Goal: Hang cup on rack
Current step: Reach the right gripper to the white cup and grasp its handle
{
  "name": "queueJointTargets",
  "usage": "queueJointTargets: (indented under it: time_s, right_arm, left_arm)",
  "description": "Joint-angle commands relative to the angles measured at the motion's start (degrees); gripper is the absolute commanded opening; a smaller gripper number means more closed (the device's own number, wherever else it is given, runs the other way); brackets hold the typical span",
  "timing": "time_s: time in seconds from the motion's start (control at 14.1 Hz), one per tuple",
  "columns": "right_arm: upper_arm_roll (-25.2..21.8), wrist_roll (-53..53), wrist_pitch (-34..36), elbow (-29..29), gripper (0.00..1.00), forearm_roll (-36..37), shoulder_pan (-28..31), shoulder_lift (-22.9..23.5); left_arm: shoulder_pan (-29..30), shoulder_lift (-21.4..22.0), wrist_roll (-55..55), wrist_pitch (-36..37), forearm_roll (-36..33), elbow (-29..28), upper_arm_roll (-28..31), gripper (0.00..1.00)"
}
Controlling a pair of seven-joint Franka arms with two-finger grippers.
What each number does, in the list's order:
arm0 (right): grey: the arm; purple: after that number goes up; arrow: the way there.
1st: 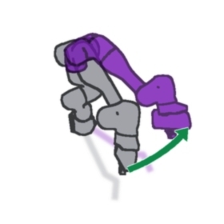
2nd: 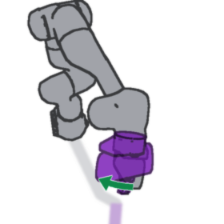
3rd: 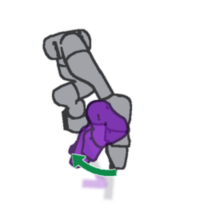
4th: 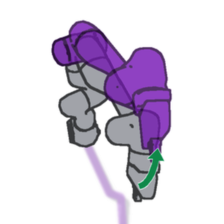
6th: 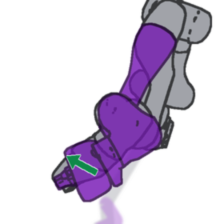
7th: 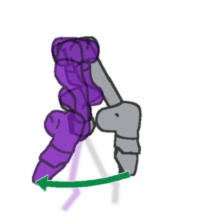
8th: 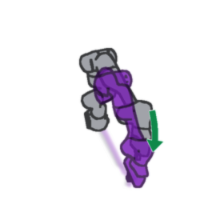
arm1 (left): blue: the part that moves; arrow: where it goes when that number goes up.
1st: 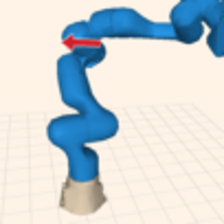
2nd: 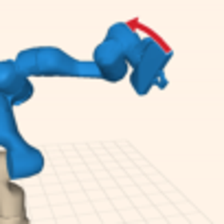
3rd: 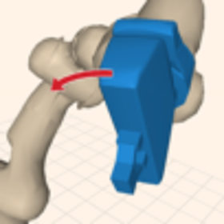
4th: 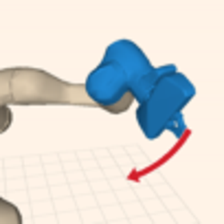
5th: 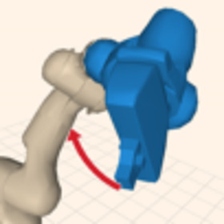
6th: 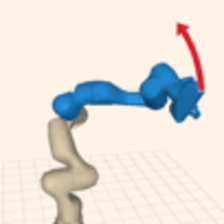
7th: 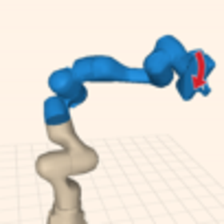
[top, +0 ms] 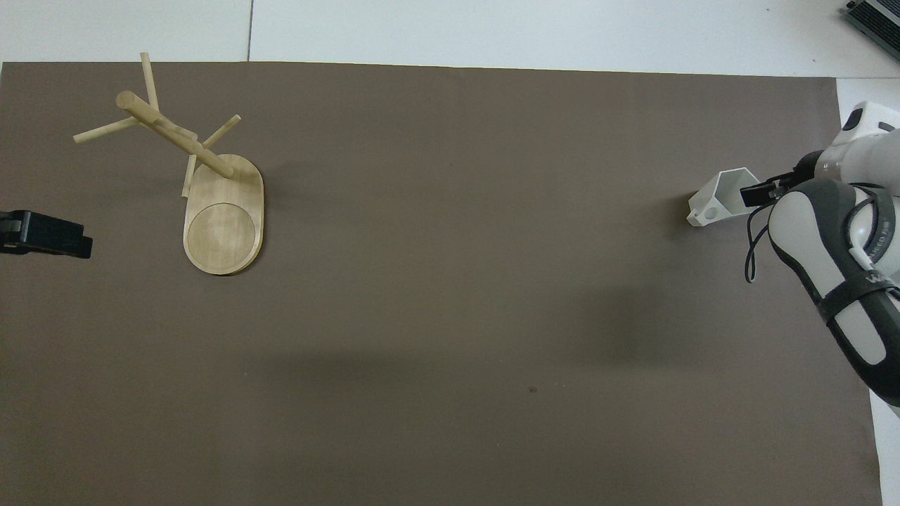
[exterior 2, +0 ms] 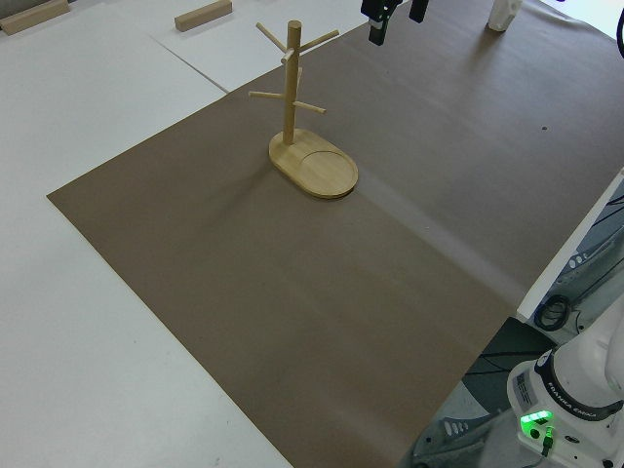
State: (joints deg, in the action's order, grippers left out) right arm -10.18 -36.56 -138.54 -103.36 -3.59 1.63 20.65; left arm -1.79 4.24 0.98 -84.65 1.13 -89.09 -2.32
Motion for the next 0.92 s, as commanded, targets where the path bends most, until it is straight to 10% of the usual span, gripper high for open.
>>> queueJointTargets:
  time_s: [0.0,0.85]
  right_arm:
    - [0.25,-1.85,-1.55,-0.62,0.82,-1.24,0.04,0.97]
    - [0.25,-2.99,-0.59,-0.53,0.2,-3.87,0.04,0.8]
  left_arm:
    - [-0.14,0.77,0.6,-0.69,0.36,-1.17,0.12,1.0]
    - [-0.05,0.77,0.6,-1.4,0.36,-1.09,0.12,1.0]
